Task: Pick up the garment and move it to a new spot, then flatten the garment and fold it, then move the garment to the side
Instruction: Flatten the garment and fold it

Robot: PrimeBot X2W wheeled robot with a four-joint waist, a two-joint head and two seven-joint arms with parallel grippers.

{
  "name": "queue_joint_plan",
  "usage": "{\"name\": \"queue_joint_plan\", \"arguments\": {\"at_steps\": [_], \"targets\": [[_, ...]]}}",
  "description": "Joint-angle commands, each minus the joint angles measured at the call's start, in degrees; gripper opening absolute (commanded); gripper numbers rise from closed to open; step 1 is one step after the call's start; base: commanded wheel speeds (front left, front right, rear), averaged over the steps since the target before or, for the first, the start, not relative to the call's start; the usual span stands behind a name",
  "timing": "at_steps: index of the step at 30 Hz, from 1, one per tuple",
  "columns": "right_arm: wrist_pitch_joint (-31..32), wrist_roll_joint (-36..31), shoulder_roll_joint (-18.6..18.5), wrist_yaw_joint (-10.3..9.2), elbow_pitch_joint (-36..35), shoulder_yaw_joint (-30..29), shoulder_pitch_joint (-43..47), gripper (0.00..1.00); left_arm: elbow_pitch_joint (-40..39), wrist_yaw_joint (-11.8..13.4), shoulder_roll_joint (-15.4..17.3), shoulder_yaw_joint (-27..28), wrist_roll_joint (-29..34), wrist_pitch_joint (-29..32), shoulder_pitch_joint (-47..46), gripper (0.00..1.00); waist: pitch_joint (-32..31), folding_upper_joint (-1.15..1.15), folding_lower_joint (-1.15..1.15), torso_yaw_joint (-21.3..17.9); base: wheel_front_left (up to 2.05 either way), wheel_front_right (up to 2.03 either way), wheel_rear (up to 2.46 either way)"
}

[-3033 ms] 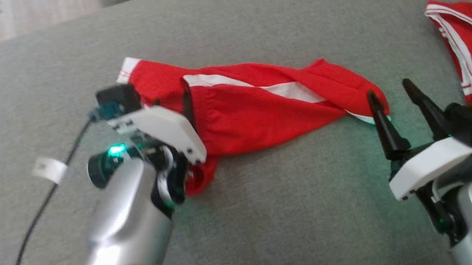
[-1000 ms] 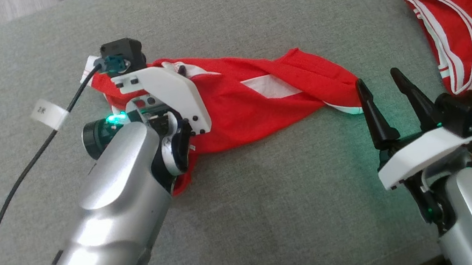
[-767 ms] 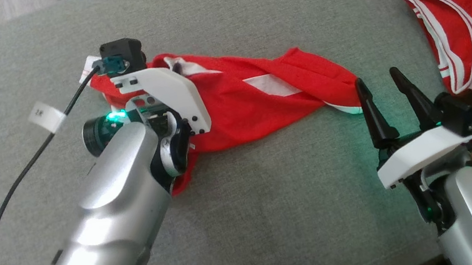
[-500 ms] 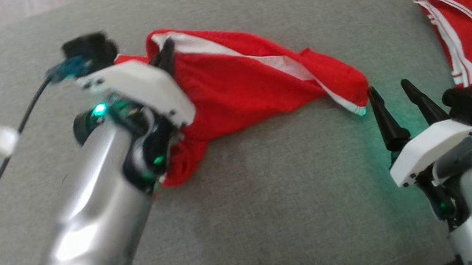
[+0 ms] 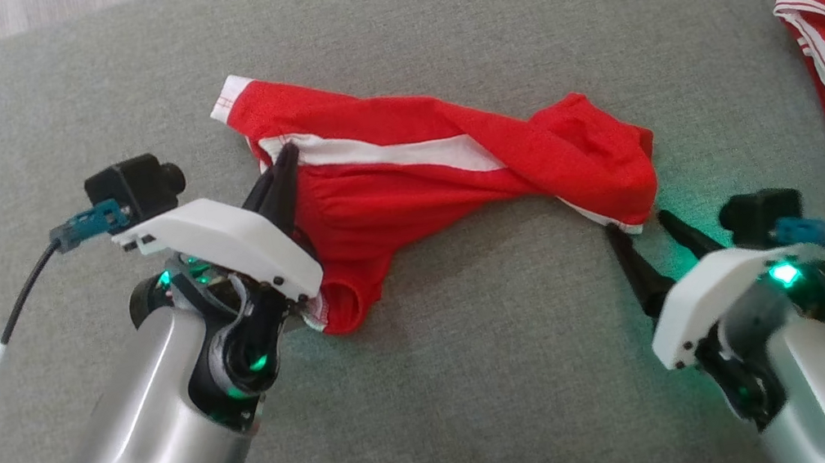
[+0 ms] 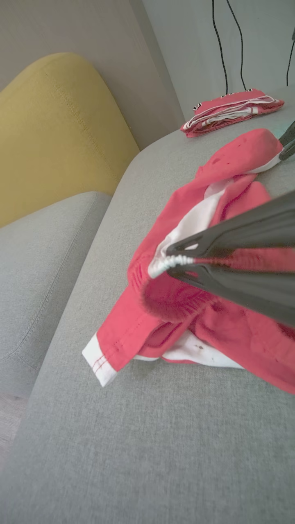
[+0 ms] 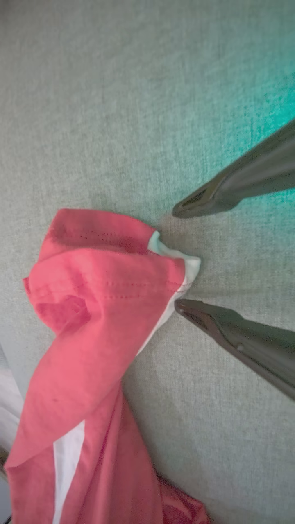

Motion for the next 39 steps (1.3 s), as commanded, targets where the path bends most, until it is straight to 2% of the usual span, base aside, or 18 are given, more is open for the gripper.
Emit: {"name": "queue_joint_plan", "arguments": {"at_steps": [1, 6, 7, 8, 13, 17, 21, 24, 27, 28, 30, 33, 35, 39], "targets": [[-0.43, -0.93, -0.11, 0.43, -1.01, 1.93, -3.06, 1.0, -2.49, 0.15, 1.45, 2.53, -0.13, -0.63, -1.1, 0.0, 0.11, 0.0, 0.0, -0.01, 0.0, 0.0, 0.0], [-2.82, 0.12, -0.1, 0.43, 4.03, 4.6, -6.14, 1.0, -3.35, 0.0, 1.22, 2.86, -0.15, -1.56, -0.98, 0.0, 0.42, 0.0, 0.0, -0.05, 0.0, 0.0, 0.0], [-3.24, 0.5, -0.1, 0.43, 4.9, 5.19, -6.66, 0.38, -3.39, -0.01, 1.19, 2.88, -0.12, -1.72, -0.94, 0.0, 0.42, 0.0, 0.0, -0.03, 0.0, 0.0, 0.0], [-3.84, 0.8, -0.1, 0.43, 5.56, 5.71, -7.12, 0.0, -3.45, -0.06, 1.14, 2.94, -0.08, -2.0, -0.87, 0.0, 0.37, 0.0, 0.0, -0.01, 0.0, 0.0, 0.0], [-6.46, 2.85, -0.1, 0.43, 5.2, 5.02, -7.65, 0.0, -5.13, -1.59, 0.36, 4.44, -1.25, -4.72, 0.41, 0.0, -0.67, 0.0, 0.0, 0.33, 0.0, 0.0, 0.0], [-5.12, 6.34, -0.1, 0.43, -3.17, 3.06, -5.67, 0.0, -10.13, -4.07, 0.28, 7.31, -3.18, -8.11, 2.13, 0.0, -2.16, 0.0, 0.0, 0.2, 0.0, 0.0, 0.0], [1.09, 9.93, -0.1, 0.43, -17.68, 0.48, -3.39, 0.0, -18.65, -5.22, 1.24, 10.36, -6.04, -8.59, 3.34, 0.0, -2.87, 0.0, 0.0, -0.11, 0.0, 0.0, 0.0], [7.92, 12.05, -0.13, 0.43, -27.93, -0.85, -4.48, 0.0, -24.39, -4.06, 2.64, 12.73, -7.66, -7.13, 2.03, 0.0, -1.9, 0.0, 0.0, -0.35, 0.0, 0.0, 0.0], [13.06, 13.85, -0.62, 0.43, -32.27, -1.75, -10.74, 0.0, -25.48, -2.73, 4.12, 14.64, -8.52, -4.79, -2.34, 0.0, 0.22, 0.0, 0.0, -0.46, 0.0, 0.0, 0.0], [13.06, 13.85, -0.62, 0.43, -32.27, -1.75, -10.74, 0.0, -25.48, -2.73, 4.12, 14.64, -8.52, -4.79, -2.34, 0.0, 0.22, 0.0, 0.0, -0.46, 0.0, 0.0, 0.0], [14.81, 15.41, -0.55, 0.43, -30.28, -2.55, -17.34, 0.0, -22.97, -2.41, 4.56, 15.9, -8.22, -4.44, -6.48, 0.0, 1.98, 0.0, 0.0, -0.7, 0.0, 0.0, 0.0], [14.06, 18.06, -0.29, 0.43, -22.76, -4.26, -29.03, 0.0, -16.66, -3.92, 5.91, 16.46, -4.67, -5.69, -14.01, 0.0, 4.56, 0.0, 0.0, -1.25, 0.0, 0.0, 0.0], [11.02, 20.27, -0.17, 0.43, -15.98, -6.23, -36.91, 0.0, -11.49, -5.67, 6.6, 16.26, -0.87, -8.23, -19.17, 0.0, 5.88, 0.0, 0.0, -1.45, 0.0, 0.0, 0.0], [0.21, 21.93, -0.13, 0.43, -3.71, -6.55, -50.74, 0.0, -1.98, -10.61, 5.41, 17.0, 4.4, -17.18, -28.77, 0.0, 7.41, 0.0, 0.0, -1.52, 0.0, 0.0, 0.0]]}}
